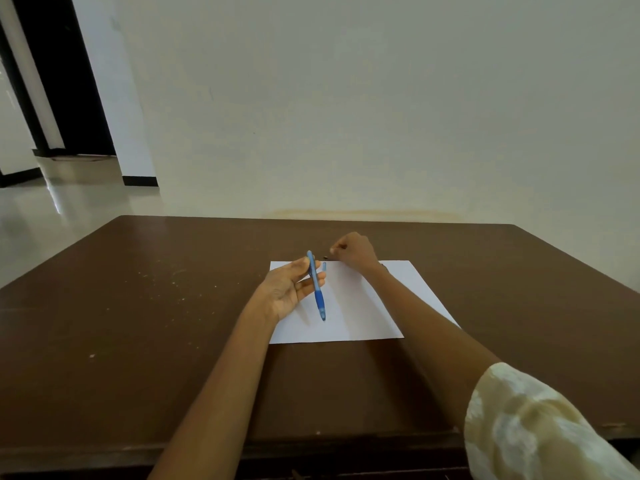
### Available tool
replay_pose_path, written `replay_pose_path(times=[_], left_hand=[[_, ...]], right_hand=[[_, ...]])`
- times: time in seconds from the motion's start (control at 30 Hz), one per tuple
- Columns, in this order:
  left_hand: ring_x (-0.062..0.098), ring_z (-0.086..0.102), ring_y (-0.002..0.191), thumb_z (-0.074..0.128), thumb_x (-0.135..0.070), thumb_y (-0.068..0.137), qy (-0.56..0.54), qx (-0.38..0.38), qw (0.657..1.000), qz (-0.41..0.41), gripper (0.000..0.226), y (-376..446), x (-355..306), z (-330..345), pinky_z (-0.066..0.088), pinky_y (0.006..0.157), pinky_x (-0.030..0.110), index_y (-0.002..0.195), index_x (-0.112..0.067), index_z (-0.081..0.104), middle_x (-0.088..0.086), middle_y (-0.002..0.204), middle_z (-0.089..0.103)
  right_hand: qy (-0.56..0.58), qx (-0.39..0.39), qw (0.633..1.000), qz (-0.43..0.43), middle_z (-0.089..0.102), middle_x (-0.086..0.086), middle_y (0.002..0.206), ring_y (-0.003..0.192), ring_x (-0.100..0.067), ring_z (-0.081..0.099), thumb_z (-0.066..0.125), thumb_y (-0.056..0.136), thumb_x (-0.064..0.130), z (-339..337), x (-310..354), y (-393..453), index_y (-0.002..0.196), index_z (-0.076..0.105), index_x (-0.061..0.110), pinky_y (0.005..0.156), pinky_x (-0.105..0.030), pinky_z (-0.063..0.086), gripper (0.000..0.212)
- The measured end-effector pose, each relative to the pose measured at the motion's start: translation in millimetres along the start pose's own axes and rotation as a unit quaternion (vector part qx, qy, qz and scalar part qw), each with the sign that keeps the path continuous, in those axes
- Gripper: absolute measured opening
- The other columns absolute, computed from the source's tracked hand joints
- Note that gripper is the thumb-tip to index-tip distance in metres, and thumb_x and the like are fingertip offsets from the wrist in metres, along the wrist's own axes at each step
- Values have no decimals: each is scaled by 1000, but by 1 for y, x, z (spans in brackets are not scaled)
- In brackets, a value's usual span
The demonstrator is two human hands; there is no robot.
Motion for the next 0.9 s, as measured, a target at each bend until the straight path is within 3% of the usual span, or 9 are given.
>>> replay_pose_path(times=[0.1, 0.17, 0.27, 0.4, 0.57, 0.7, 0.9], left_hand=[[21, 72, 65, 56, -13, 91, 12, -11, 1000, 0, 13, -1, 0, 2, 59, 57, 29, 94, -5, 66, 12, 91, 69], [23, 71, 68, 57, -13, 90, 37, -15, 999, 4, 13, -4, 0, 6, 60, 57, 30, 95, -5, 66, 11, 92, 68], [26, 68, 76, 57, -14, 91, 86, -42, 995, 14, 19, -9, -1, 13, 58, 60, 32, 104, -3, 63, 11, 96, 65], [27, 65, 80, 58, -13, 89, 164, -60, 985, 5, 19, -15, -3, 34, 56, 62, 35, 104, -2, 64, 15, 105, 62], [29, 65, 82, 62, -12, 87, 235, -78, 969, -15, 26, -18, -4, 59, 57, 74, 38, 109, 0, 65, 16, 110, 62], [31, 62, 103, 52, -12, 93, 239, -88, 966, -35, 31, -17, 2, 58, 54, 89, 38, 121, 0, 56, 17, 123, 59], [27, 56, 103, 36, -27, 100, 227, -86, 968, -58, 37, -18, 8, 55, 50, 86, 36, 120, -1, 52, 16, 125, 56]], right_hand=[[87, -38, 995, 21, 71, -11, 89, 77, -16, 64, 57, 90, 7, -14, 6, -19, 93, 72, 1, 77, -22, 47, 17], [206, -54, 976, 47, 68, -3, 76, 64, -11, 61, 58, 89, 12, -24, 10, -41, 87, 71, 10, 67, -21, 52, 13], [294, 15, 953, 75, 66, 2, 79, 66, -8, 64, 60, 90, 23, -29, 17, -77, 85, 63, 21, 52, -13, 50, 7], [256, 71, 959, 98, 65, 3, 86, 68, -10, 64, 65, 87, 26, -28, 21, -103, 103, 57, 16, 51, -11, 49, 20], [220, 8, 966, 134, 66, -9, 98, 72, -13, 63, 69, 83, 23, -31, 8, -102, 98, 59, 15, 60, -16, 52, 20], [165, 11, 975, 148, 62, -5, 94, 76, -16, 63, 67, 85, 26, -27, 5, -95, 106, 58, 12, 75, -27, 55, 27], [122, 49, 979, 155, 72, -19, 93, 72, -24, 66, 62, 89, 25, -21, 7, -87, 95, 69, -3, 81, -35, 58, 30]])
Point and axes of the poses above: each hand's wrist, its own y-axis towards the middle knuckle, its own z-axis out of the palm, x = y × z, the point moved 5 cm from there along y, towards the middle knuckle
